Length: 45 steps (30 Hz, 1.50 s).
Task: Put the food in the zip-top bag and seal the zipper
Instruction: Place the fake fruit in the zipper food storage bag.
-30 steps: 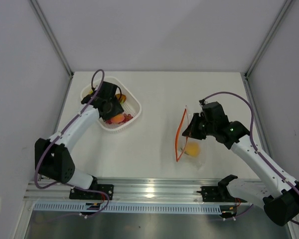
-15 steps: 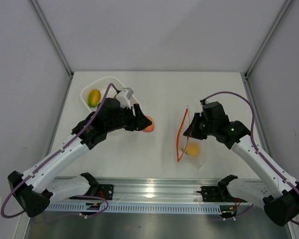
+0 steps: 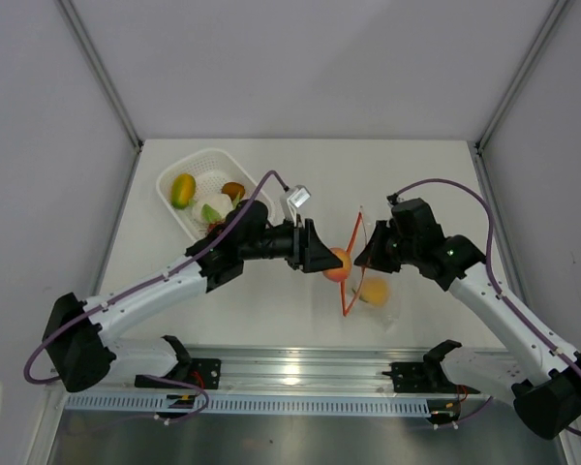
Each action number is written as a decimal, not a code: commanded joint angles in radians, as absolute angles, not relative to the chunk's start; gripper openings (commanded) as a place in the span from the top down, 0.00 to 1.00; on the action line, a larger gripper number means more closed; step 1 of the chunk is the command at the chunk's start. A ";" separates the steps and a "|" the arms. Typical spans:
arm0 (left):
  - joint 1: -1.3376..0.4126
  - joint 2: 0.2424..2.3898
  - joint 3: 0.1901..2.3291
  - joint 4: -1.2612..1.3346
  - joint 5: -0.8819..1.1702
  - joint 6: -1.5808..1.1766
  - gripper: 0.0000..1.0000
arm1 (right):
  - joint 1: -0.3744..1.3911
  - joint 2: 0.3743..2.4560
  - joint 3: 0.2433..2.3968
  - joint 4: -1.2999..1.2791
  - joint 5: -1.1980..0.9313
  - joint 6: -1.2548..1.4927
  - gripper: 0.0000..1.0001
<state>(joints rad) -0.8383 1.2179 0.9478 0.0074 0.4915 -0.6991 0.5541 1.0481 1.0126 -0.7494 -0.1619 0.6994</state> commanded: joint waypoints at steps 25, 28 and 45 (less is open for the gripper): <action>-0.943 1.448 1.163 -0.288 0.153 -0.700 0.86 | 0.603 1.015 1.128 -0.759 -0.175 0.773 1.00; -0.962 1.421 1.154 -0.259 0.164 -0.666 0.42 | 0.604 1.020 1.108 -0.747 -0.173 0.776 1.00; -1.006 1.255 1.221 -0.389 0.005 -0.538 0.04 | 0.629 1.000 1.063 -0.776 -0.121 0.765 1.00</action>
<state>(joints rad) -1.0004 1.2705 1.1740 -0.3485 0.0601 -0.5678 0.6186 1.0222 1.0615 -0.7765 -0.1455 0.7670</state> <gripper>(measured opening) 0.977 0.003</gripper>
